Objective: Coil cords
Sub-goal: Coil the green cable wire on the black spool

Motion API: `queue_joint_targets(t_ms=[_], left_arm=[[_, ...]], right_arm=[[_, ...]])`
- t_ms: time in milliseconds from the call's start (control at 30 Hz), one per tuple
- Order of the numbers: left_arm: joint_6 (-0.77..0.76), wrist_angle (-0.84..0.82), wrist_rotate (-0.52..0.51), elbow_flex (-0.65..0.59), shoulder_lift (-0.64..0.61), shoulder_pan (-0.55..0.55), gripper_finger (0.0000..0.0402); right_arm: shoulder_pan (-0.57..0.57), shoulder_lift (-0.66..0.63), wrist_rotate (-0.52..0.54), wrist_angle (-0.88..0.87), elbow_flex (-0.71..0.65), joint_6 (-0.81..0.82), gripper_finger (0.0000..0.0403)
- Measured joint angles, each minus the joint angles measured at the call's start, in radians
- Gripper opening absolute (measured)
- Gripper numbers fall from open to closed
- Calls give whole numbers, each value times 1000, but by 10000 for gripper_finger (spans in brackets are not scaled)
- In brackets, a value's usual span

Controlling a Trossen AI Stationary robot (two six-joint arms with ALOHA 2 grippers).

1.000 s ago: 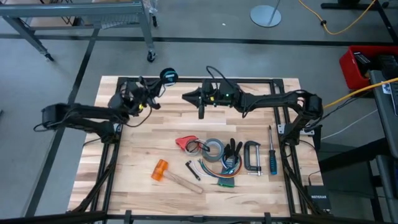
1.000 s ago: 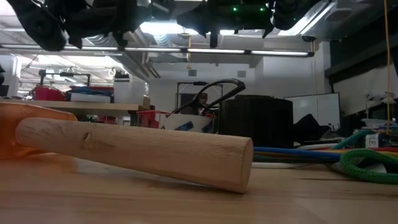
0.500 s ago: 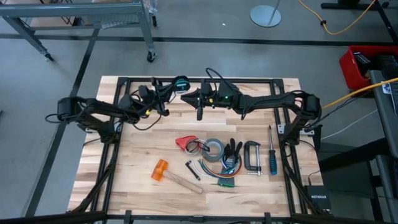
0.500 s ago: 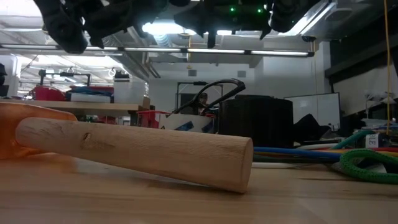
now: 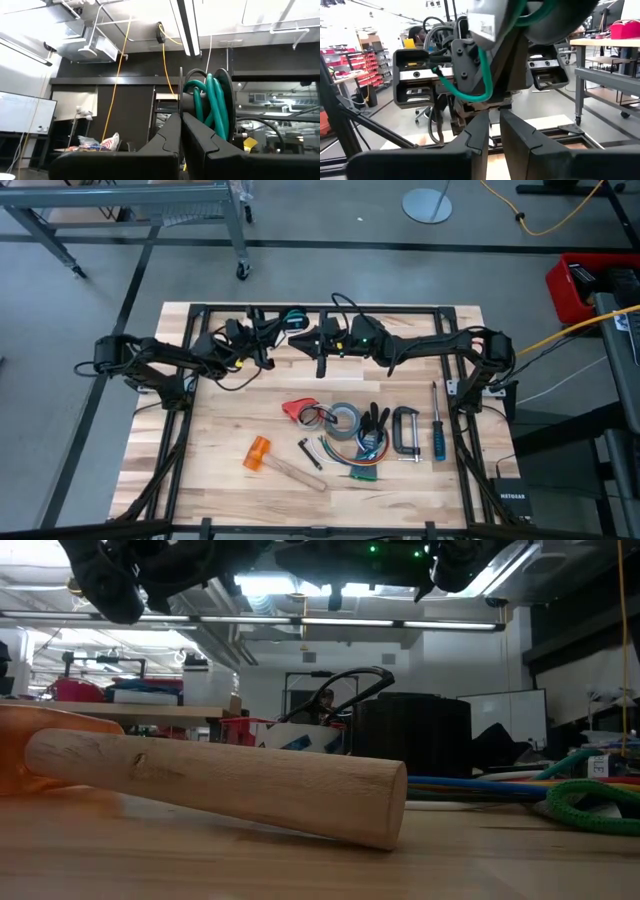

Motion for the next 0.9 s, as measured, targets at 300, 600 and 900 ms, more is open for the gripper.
queue_joint_targets(t_ms=[300, 600, 900], left_arm=[[27, 0, 0, 0, 0, -24, 0], [27, 0, 0, 0, 0, -26, 0], [26, -1, 3, 0, 0, -31, 0]], right_arm=[[8, 0, 2, 38, 0, 1, 50], [36, 0, 10, 46, 0, 1, 50], [41, 0, 12, 46, 0, 1, 54]])
